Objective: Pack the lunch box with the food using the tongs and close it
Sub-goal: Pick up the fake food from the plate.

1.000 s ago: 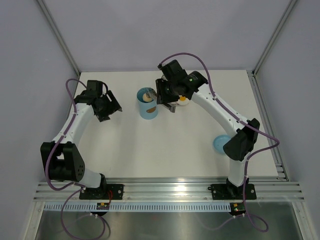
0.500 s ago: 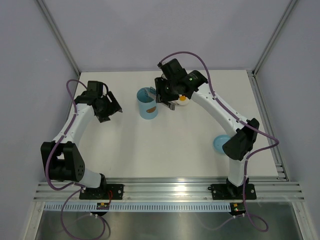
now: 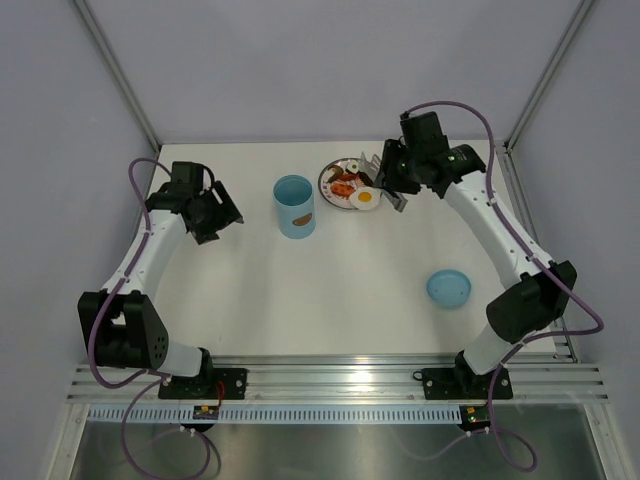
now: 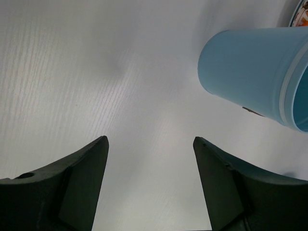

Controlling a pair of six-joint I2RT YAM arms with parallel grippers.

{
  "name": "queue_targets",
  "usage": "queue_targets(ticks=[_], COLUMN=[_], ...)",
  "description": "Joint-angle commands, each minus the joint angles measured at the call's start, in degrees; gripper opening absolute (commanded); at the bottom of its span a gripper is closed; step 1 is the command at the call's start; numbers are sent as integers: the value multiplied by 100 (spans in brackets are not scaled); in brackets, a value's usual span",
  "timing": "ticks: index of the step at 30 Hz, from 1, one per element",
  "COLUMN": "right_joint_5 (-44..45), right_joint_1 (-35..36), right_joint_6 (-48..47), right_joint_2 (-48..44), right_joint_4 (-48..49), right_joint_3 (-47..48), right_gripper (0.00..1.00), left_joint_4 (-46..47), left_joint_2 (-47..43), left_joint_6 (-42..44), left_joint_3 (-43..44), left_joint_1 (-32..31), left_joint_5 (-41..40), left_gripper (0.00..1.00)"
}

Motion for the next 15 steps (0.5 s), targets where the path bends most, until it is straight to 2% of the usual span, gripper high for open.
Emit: queue_targets(ticks=[1,8,15], right_joint_5=[-399,-1120,-1385], right_joint_1=[-455,-1010,-1221], right_joint_6=[308,790,1415], right_joint_2=[-479,-655,-734], right_joint_4=[570,1326,2100], right_joint_3=[-770,-2097,-2837], right_gripper=[50,52,53], left_joint_4=[129,156,130], left_joint_2=[-210,-167,-140], left_joint_6=[77,77,139], left_joint_3=[46,46,55], left_joint_1=[35,35,35], left_joint_5=[-71,-27,-71], left_gripper=[75,75,75])
